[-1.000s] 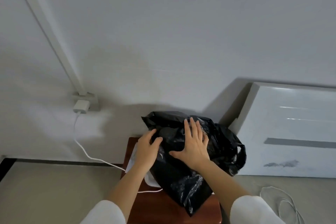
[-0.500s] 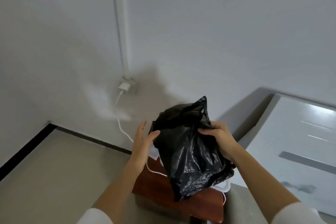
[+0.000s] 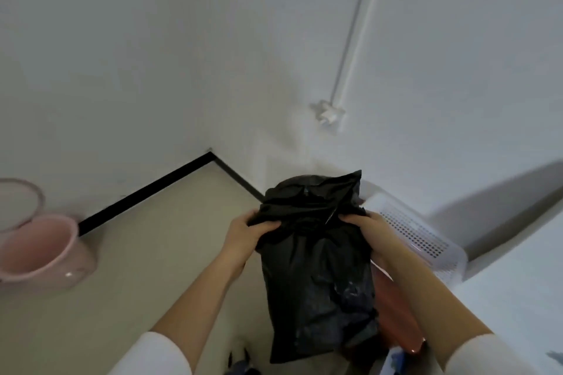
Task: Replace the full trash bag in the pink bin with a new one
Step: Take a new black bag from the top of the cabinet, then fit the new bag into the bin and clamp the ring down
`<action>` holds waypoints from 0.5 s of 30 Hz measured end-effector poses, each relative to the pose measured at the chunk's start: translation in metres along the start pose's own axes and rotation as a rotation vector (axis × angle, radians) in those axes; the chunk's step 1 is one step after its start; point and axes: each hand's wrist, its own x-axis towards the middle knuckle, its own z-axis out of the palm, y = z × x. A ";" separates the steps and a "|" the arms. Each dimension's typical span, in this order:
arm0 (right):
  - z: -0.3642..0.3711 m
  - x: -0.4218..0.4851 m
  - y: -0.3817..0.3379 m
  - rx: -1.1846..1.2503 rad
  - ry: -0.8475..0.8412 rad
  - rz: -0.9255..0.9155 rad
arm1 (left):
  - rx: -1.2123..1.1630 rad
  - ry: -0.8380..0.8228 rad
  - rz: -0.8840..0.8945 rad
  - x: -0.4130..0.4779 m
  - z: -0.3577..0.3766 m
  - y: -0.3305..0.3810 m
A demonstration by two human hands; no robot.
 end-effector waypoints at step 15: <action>0.320 -0.003 0.006 -0.256 -0.471 -0.147 | -0.228 0.446 0.048 -0.043 -0.254 0.000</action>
